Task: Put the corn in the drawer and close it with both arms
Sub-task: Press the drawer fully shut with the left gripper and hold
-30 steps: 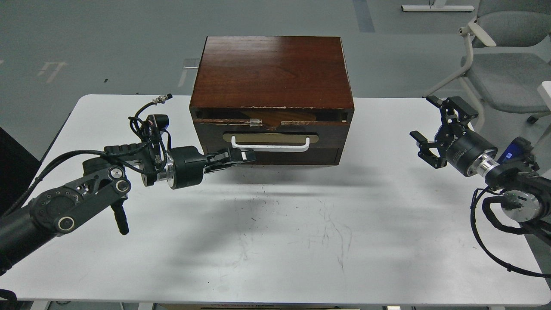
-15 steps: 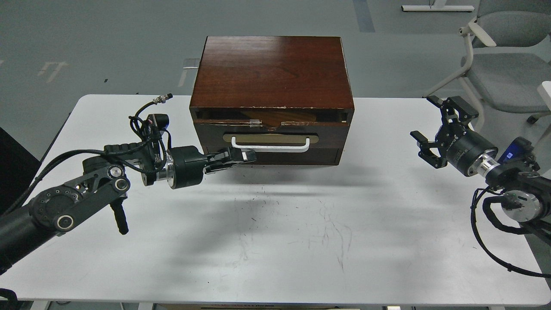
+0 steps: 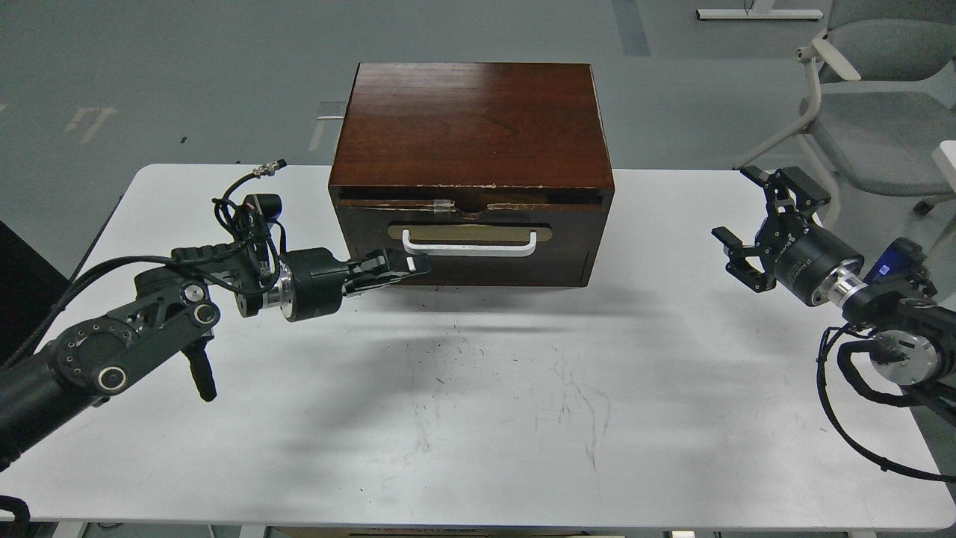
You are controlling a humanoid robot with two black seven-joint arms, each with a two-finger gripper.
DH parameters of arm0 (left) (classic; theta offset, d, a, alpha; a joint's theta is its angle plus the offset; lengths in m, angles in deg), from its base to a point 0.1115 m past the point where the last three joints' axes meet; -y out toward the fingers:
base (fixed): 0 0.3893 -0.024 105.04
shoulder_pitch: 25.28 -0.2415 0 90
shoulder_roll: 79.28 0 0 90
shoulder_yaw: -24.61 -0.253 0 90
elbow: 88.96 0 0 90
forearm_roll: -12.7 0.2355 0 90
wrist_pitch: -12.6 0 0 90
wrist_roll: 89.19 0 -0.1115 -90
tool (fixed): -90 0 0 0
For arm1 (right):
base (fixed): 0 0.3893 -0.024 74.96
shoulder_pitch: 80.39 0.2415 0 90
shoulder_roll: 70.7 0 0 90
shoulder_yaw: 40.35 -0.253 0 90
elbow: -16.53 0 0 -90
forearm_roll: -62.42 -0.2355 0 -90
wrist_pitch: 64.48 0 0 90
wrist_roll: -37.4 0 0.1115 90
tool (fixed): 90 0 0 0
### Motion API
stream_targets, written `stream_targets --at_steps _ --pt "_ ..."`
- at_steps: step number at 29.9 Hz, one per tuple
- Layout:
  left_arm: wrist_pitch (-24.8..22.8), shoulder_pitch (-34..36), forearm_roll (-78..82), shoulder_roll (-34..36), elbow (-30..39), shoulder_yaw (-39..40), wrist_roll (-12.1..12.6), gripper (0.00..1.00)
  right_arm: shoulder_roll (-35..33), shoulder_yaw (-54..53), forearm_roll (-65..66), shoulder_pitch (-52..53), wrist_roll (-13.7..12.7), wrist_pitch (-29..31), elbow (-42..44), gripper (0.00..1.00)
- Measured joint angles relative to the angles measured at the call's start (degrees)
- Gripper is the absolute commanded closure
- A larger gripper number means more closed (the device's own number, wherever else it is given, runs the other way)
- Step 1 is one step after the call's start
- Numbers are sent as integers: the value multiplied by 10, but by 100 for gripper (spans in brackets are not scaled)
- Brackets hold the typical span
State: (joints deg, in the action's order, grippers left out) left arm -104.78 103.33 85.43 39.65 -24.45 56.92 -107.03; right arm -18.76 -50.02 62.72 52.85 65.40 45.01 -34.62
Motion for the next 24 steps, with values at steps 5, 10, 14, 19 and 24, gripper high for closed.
stream_targets --at_steps 5,10,14,19,24 --pt "1 5 0 0 -5 0 0 100 0 0 0 -1 0 0 0 0" --pt "2 7 0 0 -12 0 -2 100 0 0 0 -1 0 -1 0 0" --pt "2 8 -1 0 -16 1 -2 100 0 0 0 -1 0 -1 0 0" --pt "2 10 -1 -6 -25 1 -2 100 0 0 0 -1 0 -1 0 0" --pt "2 16 -1 -13 -39 0 -3 100 -1 0 0 -2 0 -1 0 0"
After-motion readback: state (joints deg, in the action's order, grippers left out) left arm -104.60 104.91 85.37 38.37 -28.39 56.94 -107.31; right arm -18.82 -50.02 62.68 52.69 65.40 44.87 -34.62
